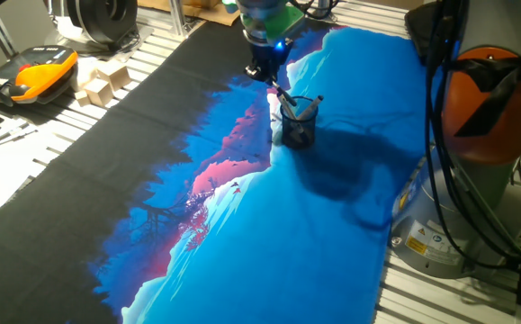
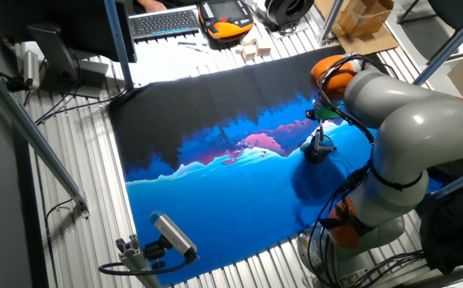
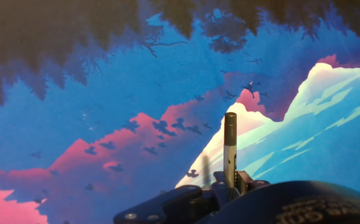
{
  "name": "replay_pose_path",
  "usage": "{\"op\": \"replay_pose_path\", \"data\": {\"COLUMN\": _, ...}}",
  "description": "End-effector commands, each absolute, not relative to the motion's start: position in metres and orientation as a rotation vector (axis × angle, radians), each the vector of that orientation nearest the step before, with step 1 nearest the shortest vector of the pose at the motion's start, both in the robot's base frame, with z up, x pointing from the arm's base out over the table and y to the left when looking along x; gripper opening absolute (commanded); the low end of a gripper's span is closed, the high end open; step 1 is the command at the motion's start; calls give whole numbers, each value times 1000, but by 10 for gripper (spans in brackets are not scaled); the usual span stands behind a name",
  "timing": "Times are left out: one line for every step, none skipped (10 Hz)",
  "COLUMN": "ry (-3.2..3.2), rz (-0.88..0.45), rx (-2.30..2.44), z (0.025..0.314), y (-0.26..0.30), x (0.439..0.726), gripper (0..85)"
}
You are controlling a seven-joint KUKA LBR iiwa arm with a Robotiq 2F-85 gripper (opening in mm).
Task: Put the pen into the pen holder
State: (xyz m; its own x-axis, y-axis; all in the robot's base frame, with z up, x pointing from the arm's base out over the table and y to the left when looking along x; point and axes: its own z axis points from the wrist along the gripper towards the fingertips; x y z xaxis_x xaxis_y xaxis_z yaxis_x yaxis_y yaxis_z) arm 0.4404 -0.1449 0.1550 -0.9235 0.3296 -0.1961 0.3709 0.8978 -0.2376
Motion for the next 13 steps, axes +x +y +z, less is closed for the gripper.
{"op": "replay_pose_path", "data": {"ry": 2918, "rz": -397, "rx": 543, "z": 155, "y": -145, "x": 440, "gripper": 0}}
{"op": "replay_pose_path", "data": {"ry": 2929, "rz": -384, "rx": 537, "z": 155, "y": -145, "x": 440, "gripper": 0}}
{"op": "replay_pose_path", "data": {"ry": 2937, "rz": -379, "rx": 532, "z": 155, "y": -145, "x": 440, "gripper": 0}}
{"op": "replay_pose_path", "data": {"ry": 2944, "rz": -371, "rx": 527, "z": 155, "y": -145, "x": 440, "gripper": 0}}
{"op": "replay_pose_path", "data": {"ry": 2945, "rz": -368, "rx": 522, "z": 155, "y": -145, "x": 440, "gripper": 0}}
{"op": "replay_pose_path", "data": {"ry": 2947, "rz": -367, "rx": 515, "z": 155, "y": -145, "x": 440, "gripper": 0}}
{"op": "replay_pose_path", "data": {"ry": 2949, "rz": -364, "rx": 511, "z": 155, "y": -145, "x": 440, "gripper": 0}}
{"op": "replay_pose_path", "data": {"ry": 2955, "rz": -361, "rx": 508, "z": 155, "y": -145, "x": 440, "gripper": 0}}
{"op": "replay_pose_path", "data": {"ry": 2961, "rz": -365, "rx": 509, "z": 155, "y": -145, "x": 440, "gripper": 0}}
{"op": "replay_pose_path", "data": {"ry": 2962, "rz": -375, "rx": 516, "z": 155, "y": -145, "x": 440, "gripper": 0}}
{"op": "replay_pose_path", "data": {"ry": 2969, "rz": -374, "rx": 528, "z": 155, "y": -145, "x": 440, "gripper": 0}}
{"op": "replay_pose_path", "data": {"ry": 2970, "rz": -375, "rx": 542, "z": 155, "y": -145, "x": 440, "gripper": 0}}
{"op": "replay_pose_path", "data": {"ry": 2970, "rz": -380, "rx": 551, "z": 155, "y": -145, "x": 440, "gripper": 0}}
